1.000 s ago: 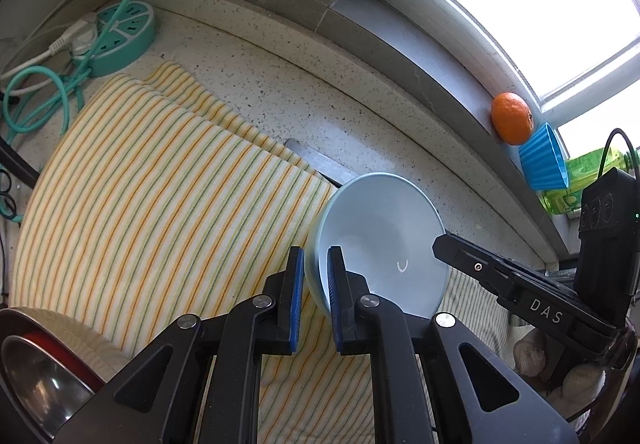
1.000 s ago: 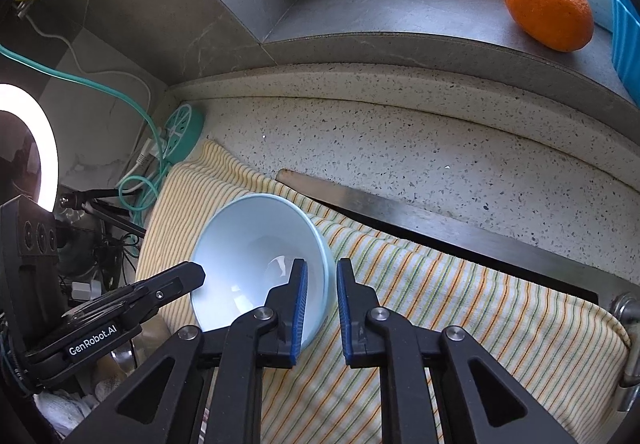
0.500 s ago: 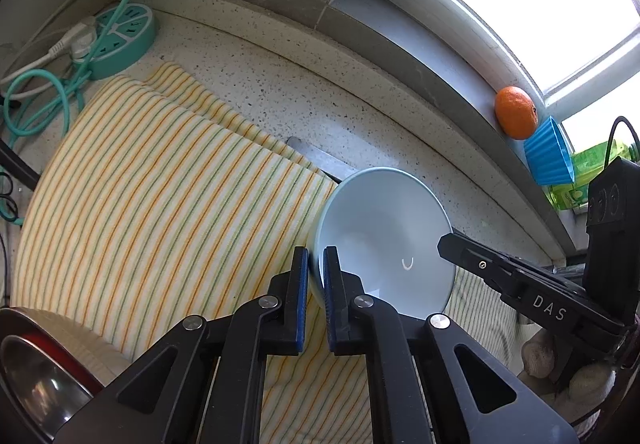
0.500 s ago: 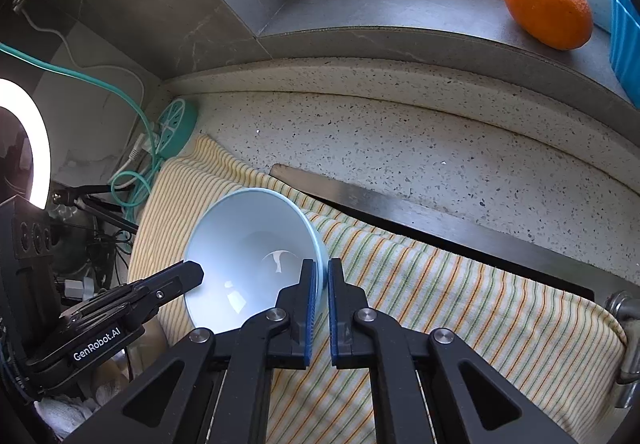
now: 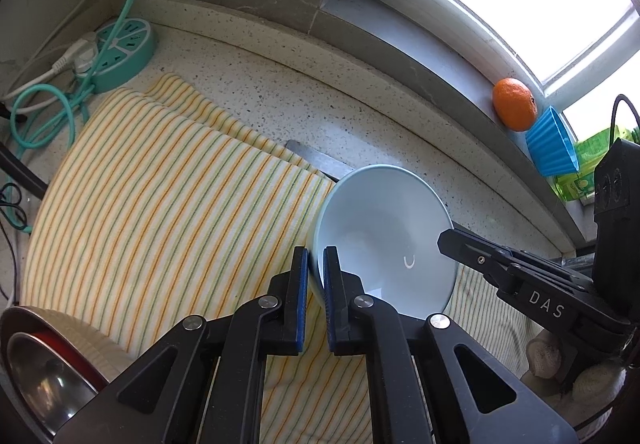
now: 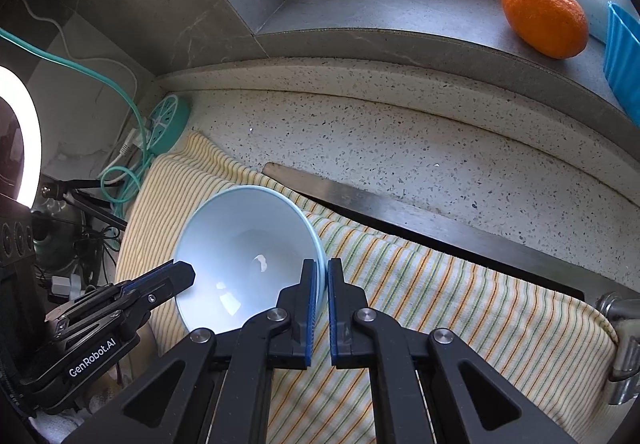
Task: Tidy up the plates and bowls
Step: 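Close the right gripper on the rim of the pale blue bowl, then lift and carry the pale blue bowl toward the steel bowls with the right gripper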
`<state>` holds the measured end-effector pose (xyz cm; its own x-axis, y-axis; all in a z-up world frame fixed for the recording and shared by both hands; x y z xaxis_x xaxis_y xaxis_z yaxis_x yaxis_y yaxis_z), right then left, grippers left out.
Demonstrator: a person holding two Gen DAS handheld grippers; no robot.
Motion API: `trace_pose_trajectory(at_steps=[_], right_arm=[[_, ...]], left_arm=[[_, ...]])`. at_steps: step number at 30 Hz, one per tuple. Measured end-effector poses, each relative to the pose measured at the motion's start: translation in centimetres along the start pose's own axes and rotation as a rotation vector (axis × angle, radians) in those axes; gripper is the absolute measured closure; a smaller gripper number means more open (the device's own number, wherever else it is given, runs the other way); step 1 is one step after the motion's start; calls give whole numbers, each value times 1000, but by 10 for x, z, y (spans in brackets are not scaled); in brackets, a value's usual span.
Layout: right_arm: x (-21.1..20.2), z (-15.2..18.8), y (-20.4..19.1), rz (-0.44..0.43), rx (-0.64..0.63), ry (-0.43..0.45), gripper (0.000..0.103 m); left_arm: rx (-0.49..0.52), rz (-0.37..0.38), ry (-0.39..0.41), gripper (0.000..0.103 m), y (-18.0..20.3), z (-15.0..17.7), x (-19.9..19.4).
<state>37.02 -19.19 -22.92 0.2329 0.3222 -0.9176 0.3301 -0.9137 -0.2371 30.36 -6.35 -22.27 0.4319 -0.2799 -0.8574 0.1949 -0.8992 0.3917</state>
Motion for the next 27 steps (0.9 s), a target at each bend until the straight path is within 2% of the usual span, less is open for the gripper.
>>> trace_pose_trajectory(at_steps=[27], right_arm=[[-47,7,-15,-20,-8,53,98]], left_arm=[[7,39,50,97,11,4,-41]])
Point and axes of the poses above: each gripper's, at about its wrist camera, not at the fingertips, and x roughly the way its jaws point, y to its right, z to its underside, the point moved 9 cm from there along x, roughly the way its jaws point, and after that the axes turned 5 degrees about z, right-handed, at the moved point
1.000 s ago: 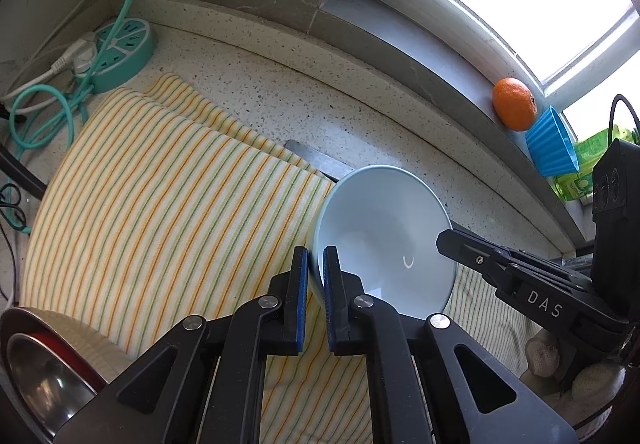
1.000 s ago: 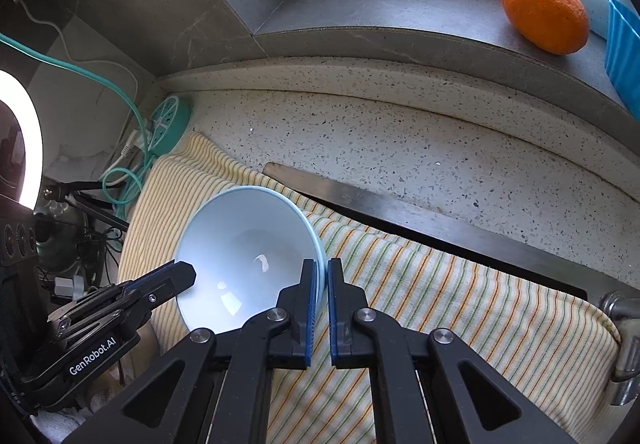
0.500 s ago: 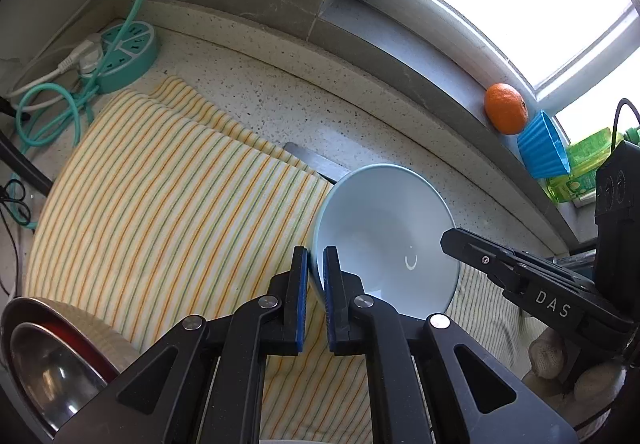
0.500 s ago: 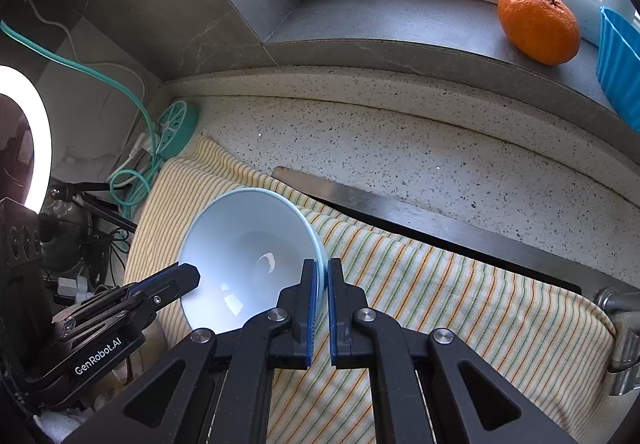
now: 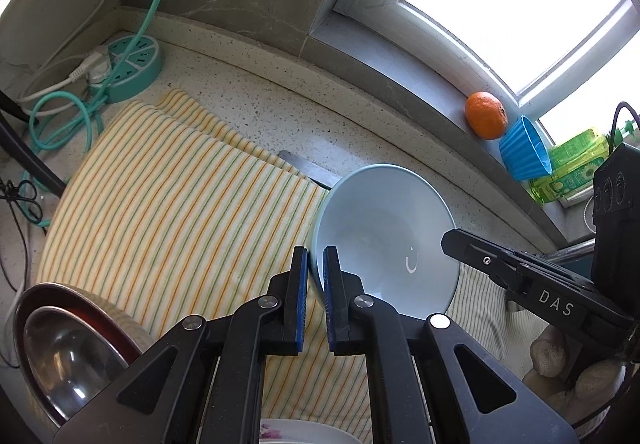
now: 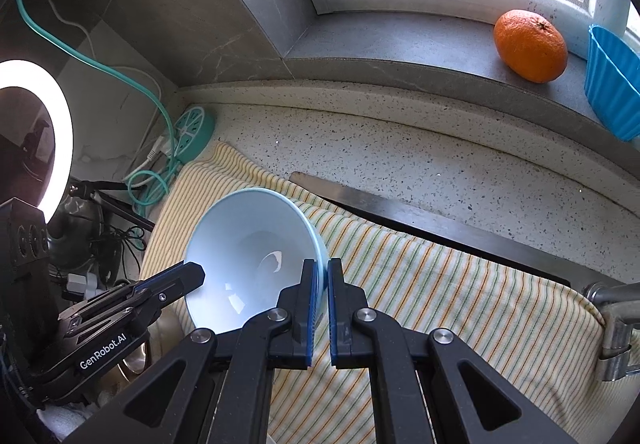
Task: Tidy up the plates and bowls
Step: 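Lift and carry the pale blue bowl toward the steel bowls with the right gripper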
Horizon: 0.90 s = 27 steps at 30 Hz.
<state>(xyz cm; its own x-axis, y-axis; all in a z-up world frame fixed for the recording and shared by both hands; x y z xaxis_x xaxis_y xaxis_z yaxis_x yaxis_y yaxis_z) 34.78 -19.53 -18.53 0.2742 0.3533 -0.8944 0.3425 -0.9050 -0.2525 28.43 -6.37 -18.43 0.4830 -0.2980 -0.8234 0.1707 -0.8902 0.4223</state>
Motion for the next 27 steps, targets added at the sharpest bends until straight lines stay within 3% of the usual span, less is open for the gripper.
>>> trace_pose_trajectory(at_steps=[16,27], right_arm=[[-30,13,-32,-16,-37,27,98],[-40,29,-70,-39,-85,31,98]], left_arm=[[-3,17,57,97,-4,12,-45],[-26,13,99,97,-27,25,-82]])
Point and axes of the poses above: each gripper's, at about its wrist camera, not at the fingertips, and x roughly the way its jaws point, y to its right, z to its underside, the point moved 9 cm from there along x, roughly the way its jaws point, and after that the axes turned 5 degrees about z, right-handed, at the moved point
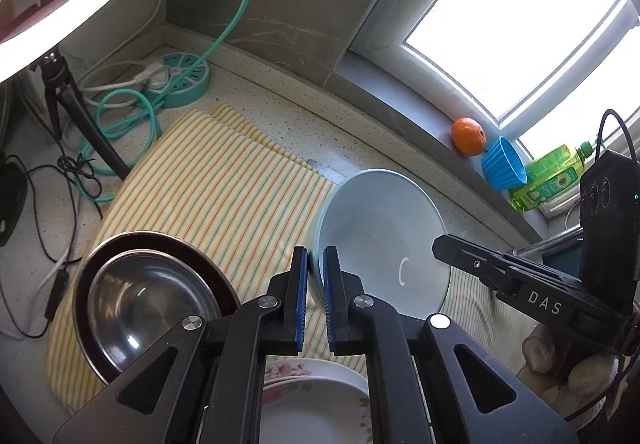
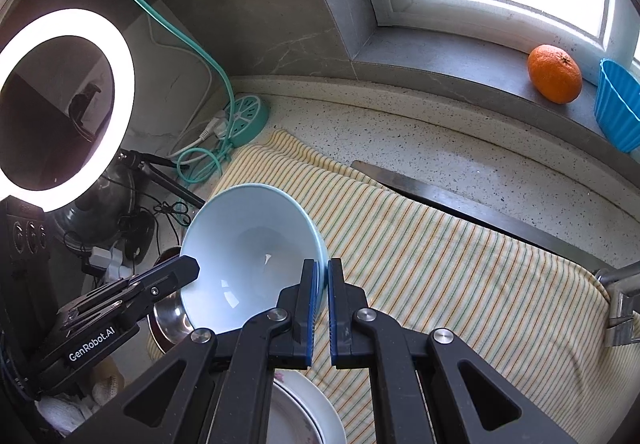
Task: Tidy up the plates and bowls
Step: 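Lift and carry the pale blue bowl toward the steel bowls with the right gripper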
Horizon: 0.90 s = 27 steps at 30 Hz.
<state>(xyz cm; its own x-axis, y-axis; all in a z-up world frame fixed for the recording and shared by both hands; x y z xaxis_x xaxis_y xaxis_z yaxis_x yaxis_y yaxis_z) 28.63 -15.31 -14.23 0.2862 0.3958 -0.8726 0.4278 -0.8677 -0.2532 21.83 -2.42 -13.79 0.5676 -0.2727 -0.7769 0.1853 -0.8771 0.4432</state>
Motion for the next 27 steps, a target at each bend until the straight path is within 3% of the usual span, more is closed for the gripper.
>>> trace_pose_trajectory(at_steps=[14,27], right_arm=[[4,16,-60,-36,-74,-14,98],[22,31,-107,-47,-145,-50,98]], left_arm=[[-41,-26,49,97,-42,10,-45],[-99,-54,52,97,-86,27,-62]])
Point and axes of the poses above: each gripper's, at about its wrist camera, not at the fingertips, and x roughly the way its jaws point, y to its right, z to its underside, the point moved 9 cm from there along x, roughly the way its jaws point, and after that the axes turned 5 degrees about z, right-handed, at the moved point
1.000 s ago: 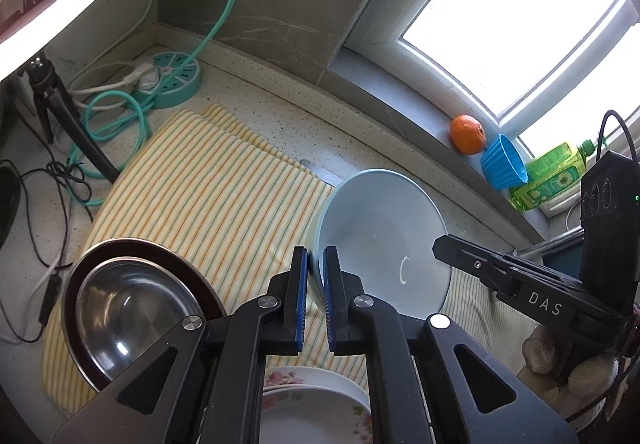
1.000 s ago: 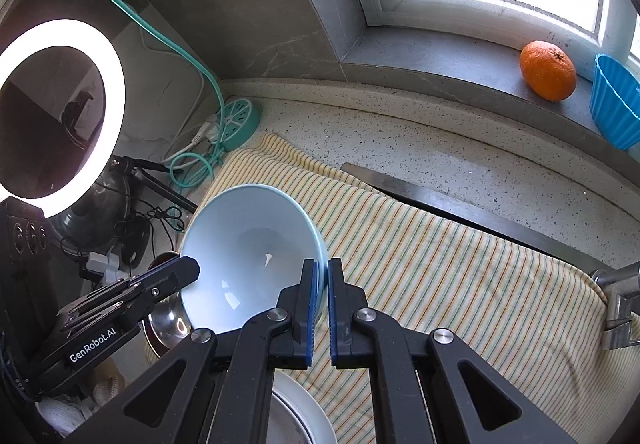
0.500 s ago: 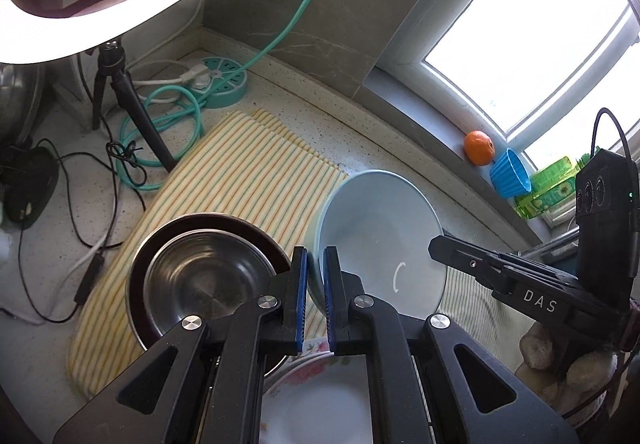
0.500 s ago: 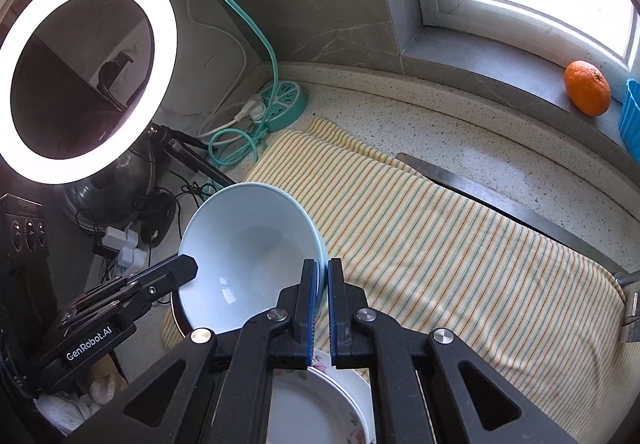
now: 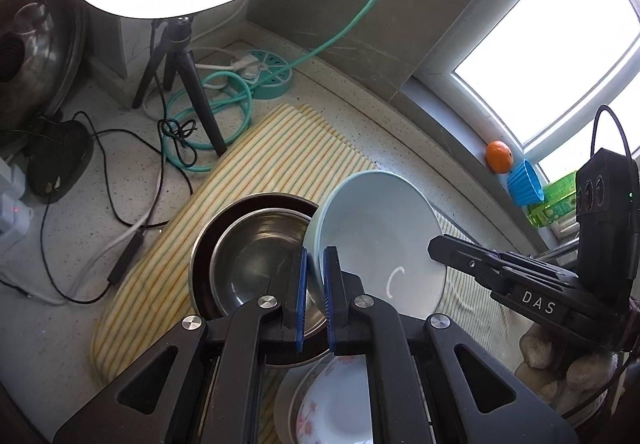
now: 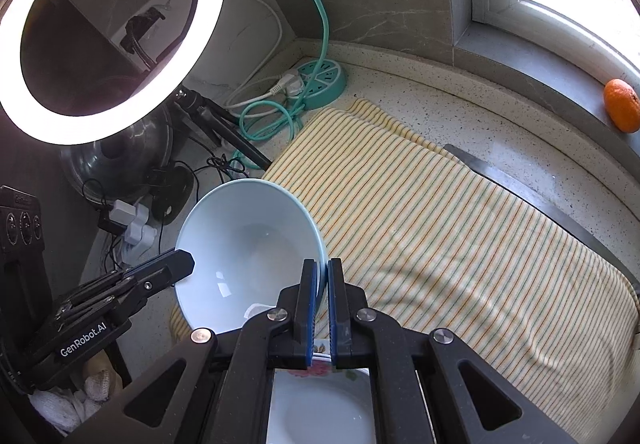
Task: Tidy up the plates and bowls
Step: 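Lift and carry the pale blue bowl toward the steel bowls with the right gripper, then lower the pale blue bowl into the nested steel bowls with the right gripper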
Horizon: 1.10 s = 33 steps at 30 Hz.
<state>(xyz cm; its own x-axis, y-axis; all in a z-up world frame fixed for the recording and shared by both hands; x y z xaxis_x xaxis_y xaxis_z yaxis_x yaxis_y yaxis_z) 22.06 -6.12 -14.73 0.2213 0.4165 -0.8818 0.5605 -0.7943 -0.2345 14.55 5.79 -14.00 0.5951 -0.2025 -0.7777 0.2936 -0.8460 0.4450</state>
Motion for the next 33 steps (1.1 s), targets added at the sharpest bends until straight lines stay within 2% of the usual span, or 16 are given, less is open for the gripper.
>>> trace_pose_trajectory(at_steps=[15,33], right_arm=[[33,5,-36,8,-51,-45,98],[55,11,-41,34,-61,-85,98]], left_arm=[[-55,-33,-12,97,-40,5,0],[-79,-43,-61,97,-59,15,15]])
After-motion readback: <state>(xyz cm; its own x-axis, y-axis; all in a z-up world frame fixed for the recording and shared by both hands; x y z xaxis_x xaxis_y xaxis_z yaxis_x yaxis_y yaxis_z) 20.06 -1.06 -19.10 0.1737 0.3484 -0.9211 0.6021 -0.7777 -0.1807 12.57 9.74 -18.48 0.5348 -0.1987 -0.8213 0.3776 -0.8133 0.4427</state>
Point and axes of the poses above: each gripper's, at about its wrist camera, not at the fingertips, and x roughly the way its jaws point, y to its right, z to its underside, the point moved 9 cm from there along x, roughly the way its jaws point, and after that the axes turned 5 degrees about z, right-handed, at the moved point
